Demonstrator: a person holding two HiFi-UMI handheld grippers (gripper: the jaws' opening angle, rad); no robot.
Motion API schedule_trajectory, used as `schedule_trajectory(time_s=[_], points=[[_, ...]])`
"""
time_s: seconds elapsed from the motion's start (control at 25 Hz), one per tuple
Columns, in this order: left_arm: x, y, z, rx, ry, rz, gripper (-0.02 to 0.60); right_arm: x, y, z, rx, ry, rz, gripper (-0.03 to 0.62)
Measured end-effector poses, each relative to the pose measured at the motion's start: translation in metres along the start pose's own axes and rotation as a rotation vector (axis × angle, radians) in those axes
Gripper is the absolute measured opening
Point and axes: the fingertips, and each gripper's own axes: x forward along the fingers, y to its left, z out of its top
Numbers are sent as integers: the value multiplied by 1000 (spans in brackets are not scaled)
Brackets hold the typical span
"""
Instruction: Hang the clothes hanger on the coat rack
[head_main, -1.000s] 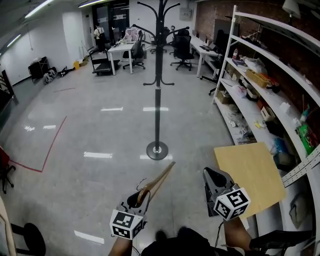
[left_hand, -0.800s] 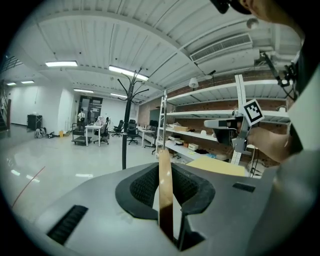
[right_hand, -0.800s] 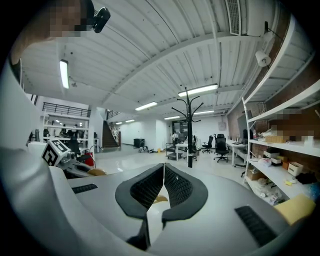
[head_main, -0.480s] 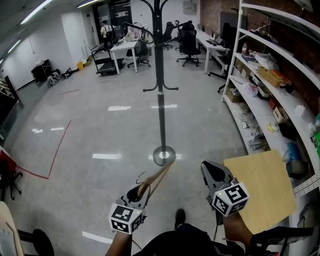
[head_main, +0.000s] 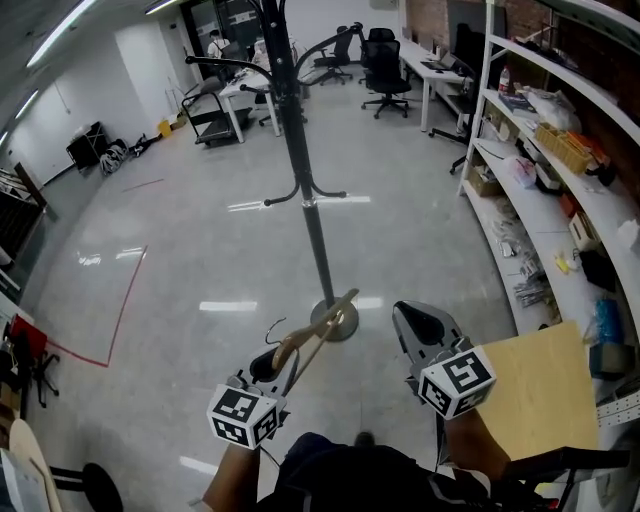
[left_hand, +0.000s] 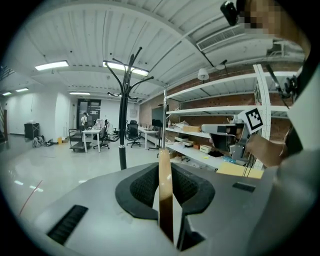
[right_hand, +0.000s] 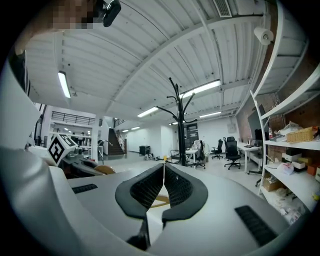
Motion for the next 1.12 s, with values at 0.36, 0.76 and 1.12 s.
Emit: schedule_trajectory(time_s=[0.36, 0.76, 1.12], points=[[118, 60, 21, 20, 26, -61, 52, 80, -77, 2, -9, -8, -64, 8], [223, 151, 42, 39, 65, -167, 52, 204, -122, 20, -43, 16, -138, 8], [290, 178, 25, -2, 151, -183, 53, 249, -160, 1, 4, 96, -167, 8]])
